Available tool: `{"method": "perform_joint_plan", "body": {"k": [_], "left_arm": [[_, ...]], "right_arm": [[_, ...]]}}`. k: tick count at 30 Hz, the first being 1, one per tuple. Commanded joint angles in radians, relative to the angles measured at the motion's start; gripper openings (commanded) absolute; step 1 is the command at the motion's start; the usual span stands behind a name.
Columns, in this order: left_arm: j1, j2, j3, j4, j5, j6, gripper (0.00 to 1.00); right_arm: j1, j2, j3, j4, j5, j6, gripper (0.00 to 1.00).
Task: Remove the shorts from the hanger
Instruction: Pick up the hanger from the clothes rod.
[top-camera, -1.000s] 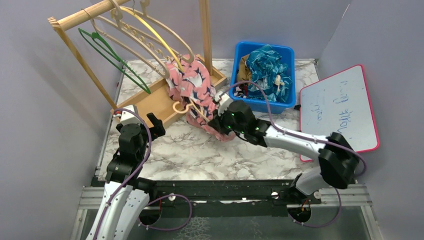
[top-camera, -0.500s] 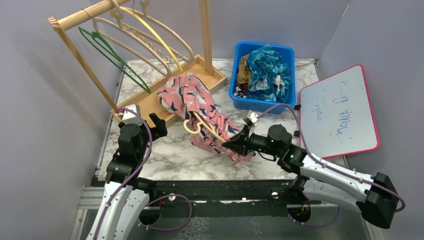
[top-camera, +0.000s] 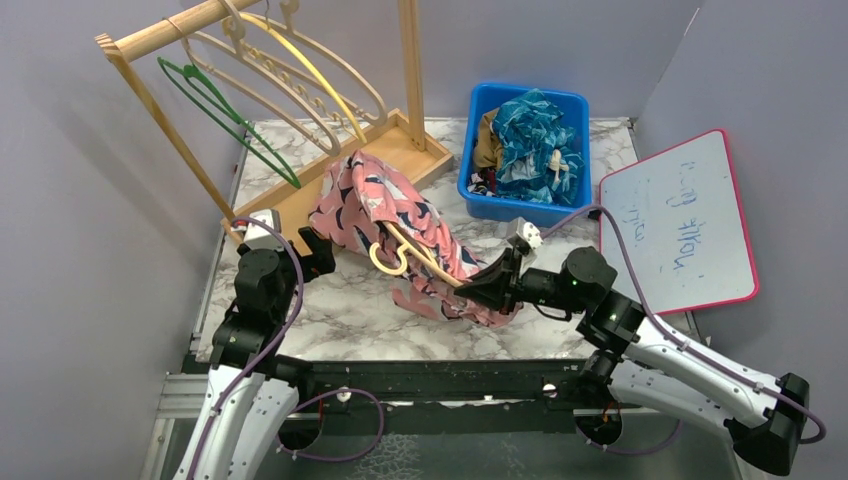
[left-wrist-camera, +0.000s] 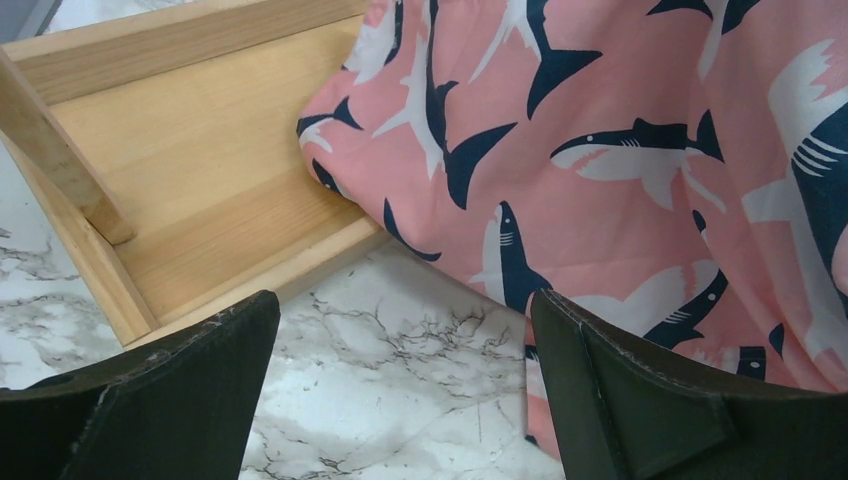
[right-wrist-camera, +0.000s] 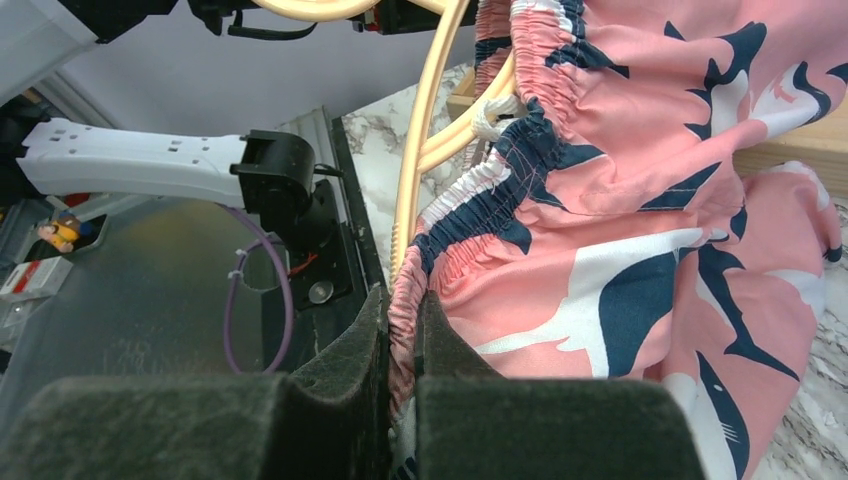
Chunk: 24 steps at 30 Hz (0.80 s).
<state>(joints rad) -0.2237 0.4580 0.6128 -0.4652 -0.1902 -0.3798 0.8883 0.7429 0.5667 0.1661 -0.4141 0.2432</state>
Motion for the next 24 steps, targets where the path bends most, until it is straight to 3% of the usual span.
{"method": "perform_joint_plan", "body": {"k": [1, 7, 13, 19, 24], "left_arm": [[0.004, -0.02, -0.002, 0.028, 0.014, 0.012, 0.99], [0.004, -0.012, -0.001, 0.028, 0.025, 0.01, 0.99], [0.004, -0.005, -0.001, 0.036, 0.091, 0.017, 0.99], [0.004, 0.045, 0.003, 0.079, 0.325, 0.042, 0.99], [0.003, 0.089, -0.016, 0.151, 0.571, 0.051, 0.99]], "right_arm": [[0.003, -0.028, 0.092, -0.098, -0.06, -0.042, 0.01], [0.003, 0.013, 0.024, -0.15, 0.007, -0.008, 0.01], [0.001, 0.162, -0.068, -0.011, -0.026, 0.165, 0.01], [-0.009, 0.314, -0.03, 0.106, -0.066, 0.271, 0.01], [-0.074, 0.378, -0.017, 0.173, -0.198, 0.367, 0.01]]}}
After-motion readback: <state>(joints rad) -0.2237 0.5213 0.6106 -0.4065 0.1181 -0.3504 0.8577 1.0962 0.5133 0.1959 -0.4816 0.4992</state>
